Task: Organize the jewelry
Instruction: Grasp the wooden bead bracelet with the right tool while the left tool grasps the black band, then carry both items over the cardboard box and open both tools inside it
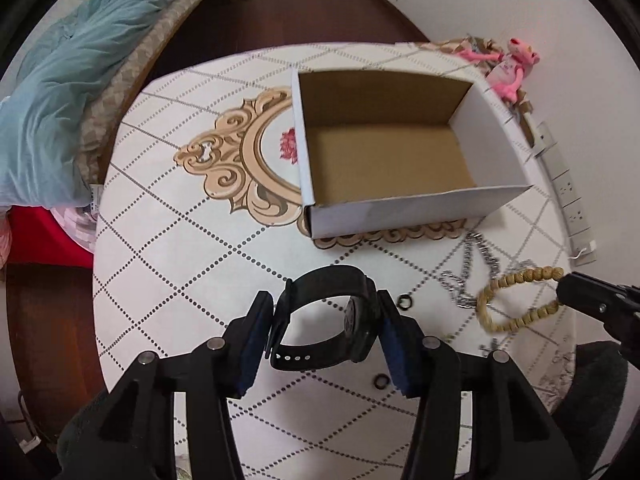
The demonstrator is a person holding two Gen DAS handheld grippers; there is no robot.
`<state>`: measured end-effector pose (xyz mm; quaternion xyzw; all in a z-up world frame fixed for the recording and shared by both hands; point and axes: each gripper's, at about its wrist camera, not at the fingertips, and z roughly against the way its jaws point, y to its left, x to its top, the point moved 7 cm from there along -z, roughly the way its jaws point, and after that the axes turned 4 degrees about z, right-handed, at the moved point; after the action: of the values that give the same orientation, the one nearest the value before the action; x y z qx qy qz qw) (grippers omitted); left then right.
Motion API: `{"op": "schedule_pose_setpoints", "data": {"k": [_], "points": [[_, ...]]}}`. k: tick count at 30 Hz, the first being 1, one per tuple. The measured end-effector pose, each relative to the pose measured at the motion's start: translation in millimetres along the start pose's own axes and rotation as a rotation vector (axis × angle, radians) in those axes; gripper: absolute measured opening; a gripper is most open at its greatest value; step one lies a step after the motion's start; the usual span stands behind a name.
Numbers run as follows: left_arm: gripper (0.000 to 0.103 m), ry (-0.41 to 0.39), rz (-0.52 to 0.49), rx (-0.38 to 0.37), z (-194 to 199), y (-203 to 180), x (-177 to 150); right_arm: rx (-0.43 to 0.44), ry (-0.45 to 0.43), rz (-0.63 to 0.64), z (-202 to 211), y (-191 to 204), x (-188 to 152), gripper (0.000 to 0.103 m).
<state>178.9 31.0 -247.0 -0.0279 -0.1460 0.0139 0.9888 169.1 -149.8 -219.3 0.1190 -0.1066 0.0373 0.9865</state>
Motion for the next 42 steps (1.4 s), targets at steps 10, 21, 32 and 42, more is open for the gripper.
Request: {"op": "schedule_pose_setpoints", "data": {"k": [10,21,32,42], "points": [[0.048,-0.093,0.049,-0.091,57.9,-12.5,23.6,0.062,-0.1,0.034,53.1,19.6,24.8,0.009],[0.048,-0.099,0.085,-0.148,46.7,-9.9,95.8,0.061,-0.148,0.093,58.4,39.1,106.9,0.009],[0.053,0.047,0.186,-0.269,-3.1,-13.4,132.0,0.099,-0.001,0.076,-13.0,33.6,155.4,0.009],[0.098,-0.008,0.185,-0.111,1.3,10.2,133.8,0.122,0.05,0.012,-24.1,11.8,154.7,0.052]]}}
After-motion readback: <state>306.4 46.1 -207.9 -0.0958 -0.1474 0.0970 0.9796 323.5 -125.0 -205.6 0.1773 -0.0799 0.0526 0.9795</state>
